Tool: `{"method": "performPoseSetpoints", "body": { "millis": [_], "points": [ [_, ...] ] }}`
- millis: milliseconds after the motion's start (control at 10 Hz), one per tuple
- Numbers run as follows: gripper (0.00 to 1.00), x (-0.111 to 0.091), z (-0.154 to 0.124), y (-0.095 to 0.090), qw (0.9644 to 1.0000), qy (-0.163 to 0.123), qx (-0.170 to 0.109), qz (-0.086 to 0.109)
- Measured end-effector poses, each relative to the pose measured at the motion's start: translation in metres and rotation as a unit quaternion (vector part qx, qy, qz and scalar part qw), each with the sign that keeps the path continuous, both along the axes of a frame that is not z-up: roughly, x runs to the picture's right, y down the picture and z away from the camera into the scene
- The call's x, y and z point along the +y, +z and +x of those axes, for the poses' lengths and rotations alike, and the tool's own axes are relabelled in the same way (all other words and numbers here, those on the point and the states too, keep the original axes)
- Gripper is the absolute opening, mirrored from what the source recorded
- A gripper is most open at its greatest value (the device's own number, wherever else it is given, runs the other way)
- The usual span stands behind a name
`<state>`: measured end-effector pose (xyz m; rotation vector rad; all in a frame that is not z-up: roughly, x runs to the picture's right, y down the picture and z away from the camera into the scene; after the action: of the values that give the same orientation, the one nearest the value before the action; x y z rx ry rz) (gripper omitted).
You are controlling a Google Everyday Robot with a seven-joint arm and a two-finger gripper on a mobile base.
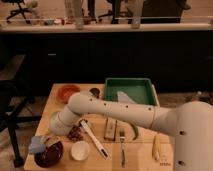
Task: Place sponge in purple bowl
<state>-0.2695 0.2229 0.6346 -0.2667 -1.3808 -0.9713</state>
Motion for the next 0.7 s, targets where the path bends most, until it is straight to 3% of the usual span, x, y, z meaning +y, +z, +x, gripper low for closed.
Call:
{"method": "performPoseSetpoints", "body": {
  "millis": [700],
  "points": [
    [0.0,0.013,0.006,-0.006,0.9997,-0.001,-0.024,0.001]
  ]
}}
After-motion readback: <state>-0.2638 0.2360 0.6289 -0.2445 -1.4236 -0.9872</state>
